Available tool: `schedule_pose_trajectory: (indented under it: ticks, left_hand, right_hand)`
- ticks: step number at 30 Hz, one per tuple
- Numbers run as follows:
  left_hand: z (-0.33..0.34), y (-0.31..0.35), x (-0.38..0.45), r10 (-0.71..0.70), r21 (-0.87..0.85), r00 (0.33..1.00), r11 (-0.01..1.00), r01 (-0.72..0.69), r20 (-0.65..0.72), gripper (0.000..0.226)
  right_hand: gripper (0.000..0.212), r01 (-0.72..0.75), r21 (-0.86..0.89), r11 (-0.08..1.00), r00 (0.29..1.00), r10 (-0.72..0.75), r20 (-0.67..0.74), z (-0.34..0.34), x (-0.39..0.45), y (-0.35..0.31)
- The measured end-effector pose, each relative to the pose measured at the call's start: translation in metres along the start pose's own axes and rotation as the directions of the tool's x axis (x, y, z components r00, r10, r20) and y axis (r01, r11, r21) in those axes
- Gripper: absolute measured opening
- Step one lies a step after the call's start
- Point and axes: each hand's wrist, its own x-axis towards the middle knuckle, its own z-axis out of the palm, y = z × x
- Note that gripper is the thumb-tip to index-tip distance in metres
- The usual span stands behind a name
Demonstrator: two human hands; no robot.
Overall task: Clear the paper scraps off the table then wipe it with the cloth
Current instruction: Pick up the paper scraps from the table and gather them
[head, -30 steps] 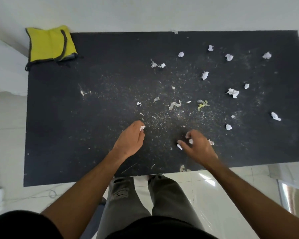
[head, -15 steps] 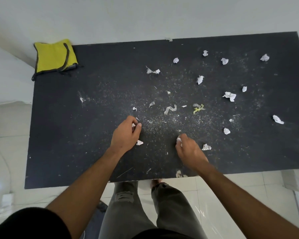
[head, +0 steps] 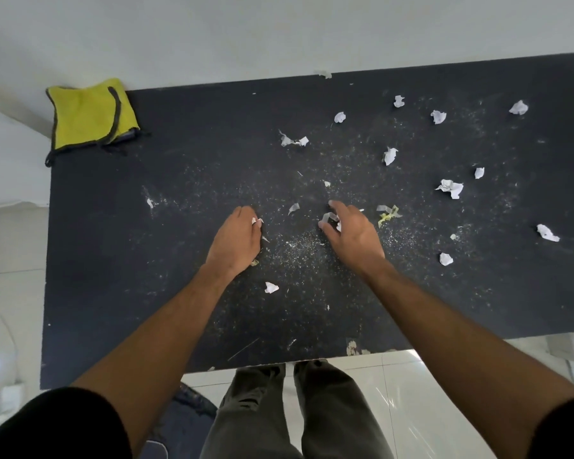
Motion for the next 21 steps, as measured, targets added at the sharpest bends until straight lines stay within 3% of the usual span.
schedule_pose_trajectory:
  ticks: [4, 9, 14, 16, 21]
  left_hand:
    - [-0.004, 0.004, -0.02, -0.008, -0.112, 0.999, 0.994, 0.012, 0.037, 0.007]
    - [0.0, -0.006, -0.06, 0.004, -0.229, 0.997, 0.973, 0.014, 0.079, 0.02]
    - [0.02, -0.013, -0.093, 0.171, -0.033, 0.981, 0.985, -0.169, 0.087, 0.017]
    - [0.029, -0.013, -0.098, 0.196, 0.011, 0.979, 0.98, -0.197, 0.058, 0.015]
    - [0.047, -0.015, -0.098, 0.269, 0.177, 0.963, 0.947, -0.268, 0.021, 0.033]
  right_hand:
    - [0.016, 0.035, -0.019, 0.999, 0.999, -0.036, -0.036, 0.007, 0.003, -0.002]
    - [0.021, 0.018, 0.021, 1.0, 1.0, -0.018, 0.006, 0.007, -0.009, -0.007]
    - [0.004, 0.126, 0.072, 0.989, 0.992, -0.126, -0.004, 0.008, -0.027, -0.006]
    - [0.008, 0.103, 0.095, 0.99, 0.995, -0.104, 0.005, 0.009, -0.032, -0.004]
    - [0.005, 0.119, 0.133, 0.984, 0.993, -0.117, -0.017, 0.012, -0.033, -0.006]
